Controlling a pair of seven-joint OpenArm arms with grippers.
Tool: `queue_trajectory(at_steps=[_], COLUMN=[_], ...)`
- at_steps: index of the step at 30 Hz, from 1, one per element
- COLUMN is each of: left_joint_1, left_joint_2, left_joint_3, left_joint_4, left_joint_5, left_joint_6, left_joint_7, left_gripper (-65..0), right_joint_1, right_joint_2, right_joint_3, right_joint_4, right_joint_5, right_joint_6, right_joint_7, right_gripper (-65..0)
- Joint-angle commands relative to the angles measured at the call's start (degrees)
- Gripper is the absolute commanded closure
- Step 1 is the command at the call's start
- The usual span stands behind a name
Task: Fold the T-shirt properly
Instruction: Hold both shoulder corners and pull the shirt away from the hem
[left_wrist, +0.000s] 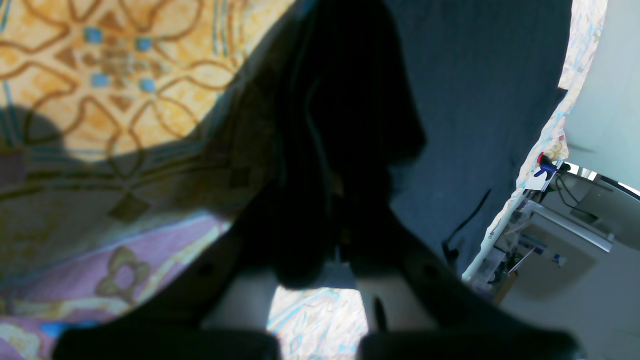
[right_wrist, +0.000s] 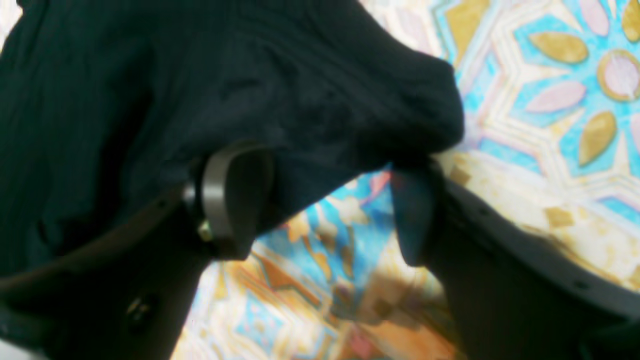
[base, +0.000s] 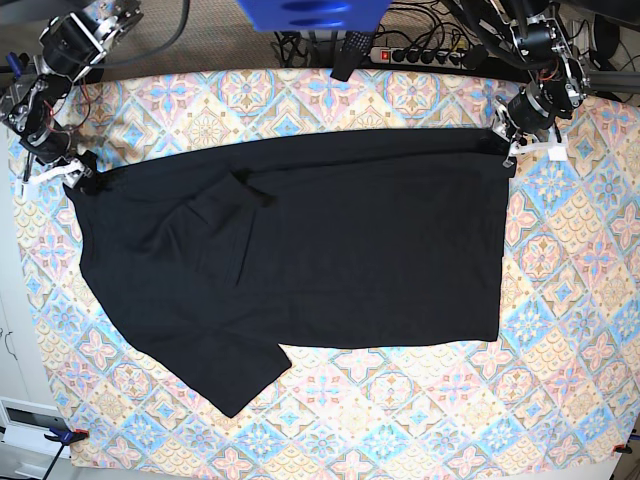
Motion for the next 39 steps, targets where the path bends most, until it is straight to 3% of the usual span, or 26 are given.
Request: queue_trajectory(at_steps=[1,6,8,11,15,17,22,30,34,39], left_joint_1=[0.19,0.10,0.10,0.01,0.01,0.19,0.36,3.44,5.02,7.57], left_joint_2=[-0.67,-0.67,-0.67,-0.67,-0.67,-0.67,-1.72,-3.04,-4.01,-4.27], left_joint_3=[-0.17,-0.17,-0.17,-0.17,-0.17,-0.17,-0.08,-0.08,-0.08,-0.43], left_joint_4=[0.48,0.48,0.48,0.48,0.48,0.48,0.48,0.57,0.57,0.57], left_joint_5=[1.07,1.07,1.07,1.07,1.07,1.07,1.07,1.07,1.07,0.98], left_joint_6=[0.50,0.50,0.50,0.50,0.50,0.50,0.50,0.41,-2.14,-2.31], left_joint_7=[-0.27,-0.27,-0.27,-0.27,-0.27,-0.27,-0.27,-0.27,-0.27,1.22], left_gripper=[0.0,0.0,0.0,0.0,0.0,0.0,0.0,0.0,0.0,0.0], right_joint_1=[0.27,0.27,0.27,0.27,0.27,0.27,-0.25,-8.43,-12.65,-18.54], right_joint_2=[-0.16,-0.69,-0.69,-0.69,-0.69,-0.69,-0.51,-0.51,-0.60,-0.69], right_joint_3=[-0.28,-1.95,-2.13,-2.13,-2.13,-2.13,-1.77,0.34,0.34,0.25], right_joint_4=[0.05,0.05,0.05,0.05,0.05,0.05,0.75,10.60,14.38,16.05], right_joint_5=[-0.84,-0.93,-1.02,-1.02,-1.10,-1.10,-0.93,-0.84,-0.75,5.93], right_joint_6=[-0.21,-0.21,-0.21,-0.21,-0.21,-0.21,-0.21,-0.21,-0.21,-0.21], right_joint_7=[-2.60,-2.34,-2.34,-2.34,-2.34,-2.34,-2.43,-2.95,-2.95,-2.95], right_gripper=[-41.3,-40.9,-37.8,-27.5,-6.7,0.0,-0.2,-0.1,0.0,0.0])
